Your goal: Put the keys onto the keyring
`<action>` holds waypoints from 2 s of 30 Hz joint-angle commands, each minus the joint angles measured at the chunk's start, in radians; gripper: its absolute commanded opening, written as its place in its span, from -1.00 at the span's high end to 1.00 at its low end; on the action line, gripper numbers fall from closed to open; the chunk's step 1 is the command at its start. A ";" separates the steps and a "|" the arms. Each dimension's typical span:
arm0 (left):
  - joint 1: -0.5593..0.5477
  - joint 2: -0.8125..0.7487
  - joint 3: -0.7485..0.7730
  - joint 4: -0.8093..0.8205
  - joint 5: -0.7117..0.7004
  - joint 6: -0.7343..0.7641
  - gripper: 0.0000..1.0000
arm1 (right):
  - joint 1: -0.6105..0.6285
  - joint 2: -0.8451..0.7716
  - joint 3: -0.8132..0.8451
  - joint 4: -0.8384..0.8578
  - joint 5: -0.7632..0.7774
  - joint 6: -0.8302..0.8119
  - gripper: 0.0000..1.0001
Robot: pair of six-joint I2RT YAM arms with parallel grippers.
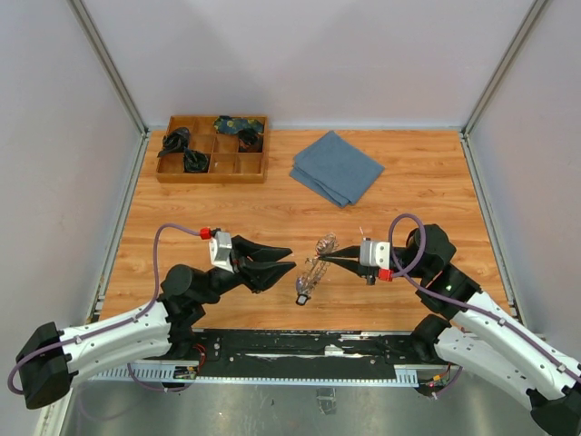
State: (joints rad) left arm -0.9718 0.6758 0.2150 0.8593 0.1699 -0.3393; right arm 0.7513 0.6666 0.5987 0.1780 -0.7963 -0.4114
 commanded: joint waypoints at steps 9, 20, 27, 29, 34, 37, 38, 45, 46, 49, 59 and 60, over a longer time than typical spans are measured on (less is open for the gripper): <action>0.004 0.049 0.040 0.044 0.053 -0.058 0.19 | 0.061 -0.010 0.084 -0.003 0.001 -0.113 0.99; 0.004 0.130 0.066 0.047 0.052 -0.226 0.16 | 0.080 -0.009 0.086 -0.005 0.021 -0.142 0.99; 0.004 0.172 0.079 0.056 0.098 -0.277 0.21 | 0.088 -0.011 0.084 -0.011 0.035 -0.154 0.99; 0.005 0.176 0.079 0.056 0.100 -0.284 0.22 | 0.088 -0.012 0.083 -0.010 0.040 -0.157 0.99; 0.004 0.175 0.074 0.046 0.095 -0.305 0.21 | 0.089 -0.016 0.084 -0.008 0.057 -0.161 0.99; 0.004 0.174 0.075 0.047 0.101 -0.312 0.23 | 0.092 -0.016 0.085 -0.009 0.057 -0.161 0.99; 0.004 0.174 0.076 0.049 0.106 -0.312 0.26 | 0.091 -0.015 0.084 -0.008 0.057 -0.160 1.00; 0.005 0.177 0.077 0.085 0.126 -0.314 0.55 | 0.098 -0.013 0.081 -0.002 0.069 -0.159 1.00; 0.004 0.177 0.076 0.092 0.125 -0.315 0.60 | 0.099 -0.013 0.081 -0.003 0.071 -0.159 0.99; 0.004 0.177 0.072 0.118 0.119 -0.312 0.79 | 0.104 -0.012 0.078 -0.003 0.076 -0.157 0.99; 0.005 0.137 0.065 0.099 0.135 -0.241 0.99 | 0.105 -0.027 0.083 -0.021 0.231 -0.093 0.97; 0.005 0.126 0.066 0.083 0.131 -0.217 0.99 | 0.105 -0.028 0.084 -0.031 0.259 -0.077 0.94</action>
State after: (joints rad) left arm -0.9718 0.8436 0.2634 0.9318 0.2863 -0.6331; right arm 0.8448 0.6586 0.6331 0.1280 -0.6525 -0.5369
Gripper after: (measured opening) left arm 0.014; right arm 0.014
